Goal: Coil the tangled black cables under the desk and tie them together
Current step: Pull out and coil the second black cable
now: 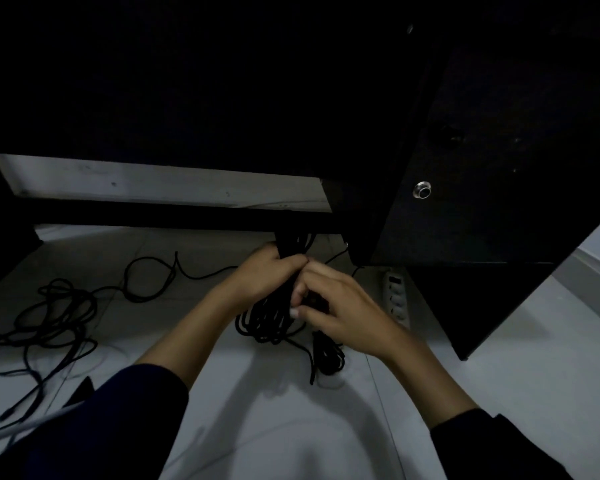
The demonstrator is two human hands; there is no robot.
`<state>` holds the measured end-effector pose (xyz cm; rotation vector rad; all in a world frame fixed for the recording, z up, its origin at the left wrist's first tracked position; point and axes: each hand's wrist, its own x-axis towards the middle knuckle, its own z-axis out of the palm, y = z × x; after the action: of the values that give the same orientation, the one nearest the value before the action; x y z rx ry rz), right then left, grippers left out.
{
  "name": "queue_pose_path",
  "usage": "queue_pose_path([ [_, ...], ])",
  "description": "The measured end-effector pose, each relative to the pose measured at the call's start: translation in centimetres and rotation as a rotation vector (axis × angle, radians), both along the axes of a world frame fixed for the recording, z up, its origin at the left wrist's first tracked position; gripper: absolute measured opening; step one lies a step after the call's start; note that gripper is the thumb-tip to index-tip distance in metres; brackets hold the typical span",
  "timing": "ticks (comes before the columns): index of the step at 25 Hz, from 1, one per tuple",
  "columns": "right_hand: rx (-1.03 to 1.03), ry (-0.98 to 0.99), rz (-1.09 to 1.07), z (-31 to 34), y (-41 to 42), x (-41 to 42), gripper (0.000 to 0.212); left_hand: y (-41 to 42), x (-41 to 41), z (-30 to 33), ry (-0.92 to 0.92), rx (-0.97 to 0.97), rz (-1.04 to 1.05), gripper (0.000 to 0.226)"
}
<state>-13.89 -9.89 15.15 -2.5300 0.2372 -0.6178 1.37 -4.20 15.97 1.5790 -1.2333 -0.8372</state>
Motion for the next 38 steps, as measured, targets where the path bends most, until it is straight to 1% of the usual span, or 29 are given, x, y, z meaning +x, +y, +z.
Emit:
queue_pose_path([
  [4, 0.220, -0.034, -0.049, -0.2, 0.2, 0.1, 0.010, -0.1, -0.5, 0.2, -0.003, -0.014, 0.048, 0.032],
  [7, 0.411, 0.031, 0.000, 0.1, 0.1, -0.3, 0.018, 0.1, -0.2, -0.2, -0.021, 0.003, 0.028, 0.027],
  [8, 0.438, 0.049, 0.019, 0.2, 0.0, -0.4, 0.019, 0.3, -0.1, -0.3, -0.016, 0.008, 0.020, 0.026],
  [12, 0.310, -0.010, -0.056, 0.3, -0.2, -0.3, 0.012, 0.5, -0.4, -0.3, -0.003, 0.014, 0.013, 0.029],
  [14, 0.202, -0.044, -0.061, 0.1, 0.0, -0.1, 0.018, 0.6, -0.3, -0.1, 0.002, 0.012, -0.006, 0.027],
  [17, -0.045, -0.083, -0.120, -0.7, 0.4, 0.3, 0.028, 0.6, 0.1, 0.2, 0.020, 0.001, -0.033, 0.026],
  [18, -0.095, -0.094, -0.147, -0.9, 0.4, 0.4, 0.030, 0.6, 0.1, 0.3, 0.019, 0.005, -0.027, 0.027],
  [19, -0.102, -0.104, -0.167, -1.0, 0.4, 0.4, 0.031, 0.7, 0.2, 0.3, 0.002, 0.017, -0.025, 0.028],
  [20, -0.058, -0.120, -0.182, -1.0, 0.4, 0.3, 0.032, 0.7, 0.1, 0.2, -0.018, 0.034, -0.034, 0.029],
  [21, 0.036, -0.135, -0.193, -0.8, 0.3, 0.2, 0.034, 0.9, -0.1, 0.1, -0.013, 0.050, -0.051, 0.027],
  [22, 0.144, -0.144, -0.196, -0.4, 0.0, 0.1, 0.036, 1.0, -0.3, -0.2, 0.028, 0.064, -0.063, 0.024],
  [23, 0.232, -0.144, -0.187, 0.0, -0.2, 0.0, 0.038, 1.2, -0.7, -0.4, 0.111, 0.081, -0.064, 0.021],
  [24, 0.292, -0.134, -0.165, 0.2, -0.3, -0.1, 0.038, 1.4, -1.0, -0.5, 0.197, 0.099, -0.061, 0.019],
  [25, 0.323, -0.118, -0.140, 0.3, -0.3, -0.1, 0.038, 1.7, -1.2, -0.6, 0.245, 0.112, -0.056, 0.019],
  [28, 0.294, -0.110, -0.148, 0.0, -0.4, -0.3, 0.033, 1.8, -1.4, -0.8, 0.154, 0.114, -0.058, 0.025],
  [30, 0.343, -0.146, -0.163, -0.2, -0.7, -0.6, 0.025, 1.7, -1.2, -0.8, 0.143, 0.105, -0.056, 0.029],
  [32, 0.373, -0.134, -0.173, -0.7, -1.4, -1.2, 0.014, 1.6, -1.0, -0.8, 0.182, 0.106, -0.016, 0.031],
  [34, 0.354, -0.065, -0.172, -1.3, -2.0, -1.8, 0.009, 1.4, -0.8, -0.9, 0.275, 0.087, 0.045, 0.032],
  [36, 0.382, -0.040, -0.164, -1.9, -2.2, -2.1, 0.011, 1.1, -0.5, -0.9, 0.382, 0.044, 0.078, 0.027],
  [38, 0.394, -0.056, -0.161, -1.9, -2.2, -2.2, 0.016, 1.1, -0.5, -1.0, 0.382, 0.026, 0.065, 0.026],
])
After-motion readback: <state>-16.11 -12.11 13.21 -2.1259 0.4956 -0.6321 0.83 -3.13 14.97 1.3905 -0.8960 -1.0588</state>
